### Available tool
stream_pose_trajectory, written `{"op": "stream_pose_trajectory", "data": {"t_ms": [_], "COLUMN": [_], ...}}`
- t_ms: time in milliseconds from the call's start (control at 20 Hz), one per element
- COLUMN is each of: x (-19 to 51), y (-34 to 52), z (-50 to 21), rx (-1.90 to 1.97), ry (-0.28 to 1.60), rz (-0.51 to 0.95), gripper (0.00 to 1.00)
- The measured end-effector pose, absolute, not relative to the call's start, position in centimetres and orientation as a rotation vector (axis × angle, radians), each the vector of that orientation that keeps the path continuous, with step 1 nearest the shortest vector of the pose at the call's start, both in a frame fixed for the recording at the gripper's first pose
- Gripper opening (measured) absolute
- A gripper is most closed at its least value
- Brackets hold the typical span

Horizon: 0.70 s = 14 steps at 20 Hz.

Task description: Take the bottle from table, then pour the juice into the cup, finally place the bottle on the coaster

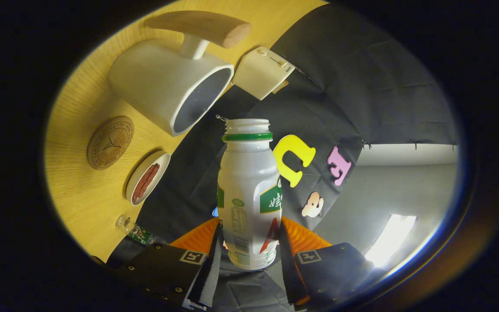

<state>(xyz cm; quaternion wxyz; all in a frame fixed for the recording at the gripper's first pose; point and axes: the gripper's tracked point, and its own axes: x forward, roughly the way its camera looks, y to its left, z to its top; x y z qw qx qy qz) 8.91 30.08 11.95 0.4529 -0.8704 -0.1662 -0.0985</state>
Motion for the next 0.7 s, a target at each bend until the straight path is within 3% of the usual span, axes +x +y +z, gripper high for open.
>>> {"op": "stream_pose_trajectory", "data": {"t_ms": [700], "x": [8.5], "y": [32.0], "z": [10.5], "rx": [-2.318], "ry": [-0.534], "rz": [-0.266], "gripper": [0.61]}}
